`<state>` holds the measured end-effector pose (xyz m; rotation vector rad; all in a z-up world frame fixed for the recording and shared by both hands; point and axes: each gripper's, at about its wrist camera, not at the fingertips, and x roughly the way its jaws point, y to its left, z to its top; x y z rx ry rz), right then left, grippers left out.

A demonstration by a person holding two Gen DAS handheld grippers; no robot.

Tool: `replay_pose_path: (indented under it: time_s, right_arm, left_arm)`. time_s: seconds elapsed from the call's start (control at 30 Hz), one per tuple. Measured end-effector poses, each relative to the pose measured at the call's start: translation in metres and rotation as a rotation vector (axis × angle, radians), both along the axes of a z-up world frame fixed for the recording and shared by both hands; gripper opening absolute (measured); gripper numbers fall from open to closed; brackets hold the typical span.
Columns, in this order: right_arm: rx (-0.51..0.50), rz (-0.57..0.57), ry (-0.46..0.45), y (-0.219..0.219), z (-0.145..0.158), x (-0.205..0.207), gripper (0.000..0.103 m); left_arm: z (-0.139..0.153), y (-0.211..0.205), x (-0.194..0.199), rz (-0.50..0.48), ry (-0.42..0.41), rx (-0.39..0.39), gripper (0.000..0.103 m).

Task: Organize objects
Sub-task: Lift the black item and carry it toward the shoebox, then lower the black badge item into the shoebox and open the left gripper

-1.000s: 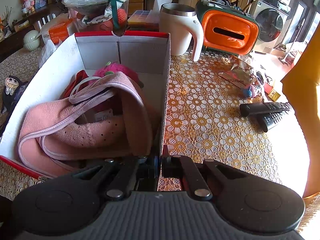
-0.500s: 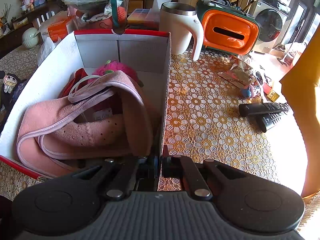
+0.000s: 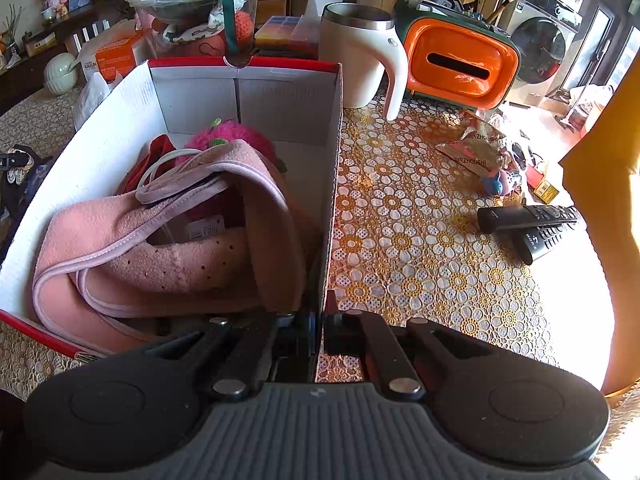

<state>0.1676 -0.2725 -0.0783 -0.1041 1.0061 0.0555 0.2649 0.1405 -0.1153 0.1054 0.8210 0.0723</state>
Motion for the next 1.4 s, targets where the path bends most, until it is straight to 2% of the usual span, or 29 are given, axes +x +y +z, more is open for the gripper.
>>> replay_pose_path:
  time_s: [0.07, 0.1, 0.17, 0.37, 0.73, 0.93, 1.2, 1.4]
  right_arm:
    - [0.001, -0.001, 0.0, 0.0, 0.0, 0.0, 0.003]
    - [0.0, -0.001, 0.001, 0.0, 0.0, 0.0, 0.003]
    - [0.0, -0.001, 0.001, 0.0, 0.0, 0.0, 0.003]
    - [-0.011, 0.002, 0.0, 0.001, -0.001, 0.0, 0.003]
    - [-0.016, 0.005, 0.0, 0.003, 0.001, 0.0, 0.003]
    - [-0.017, 0.008, 0.002, 0.005, 0.002, 0.001, 0.003]
    - [-0.013, 0.009, -0.001, 0.004, 0.002, 0.001, 0.003]
    - [-0.008, 0.011, -0.003, 0.005, 0.003, 0.001, 0.003]
  left_arm:
    - [-0.002, 0.0, 0.0, 0.005, 0.002, 0.01, 0.045]
    - [-0.002, 0.0, 0.0, 0.008, 0.003, 0.015, 0.045]
    - [-0.002, 0.0, 0.0, 0.004, 0.003, 0.014, 0.036]
    - [0.003, -0.002, -0.002, -0.002, -0.001, 0.008, 0.028]
    - [0.038, -0.007, -0.02, -0.023, -0.009, -0.018, 0.026]
    - [0.066, -0.029, -0.038, -0.09, -0.022, -0.045, 0.026]
    - [0.102, -0.084, -0.063, -0.253, -0.047, -0.084, 0.026]
    - [0.114, -0.133, -0.08, -0.394, -0.049, -0.098, 0.026]
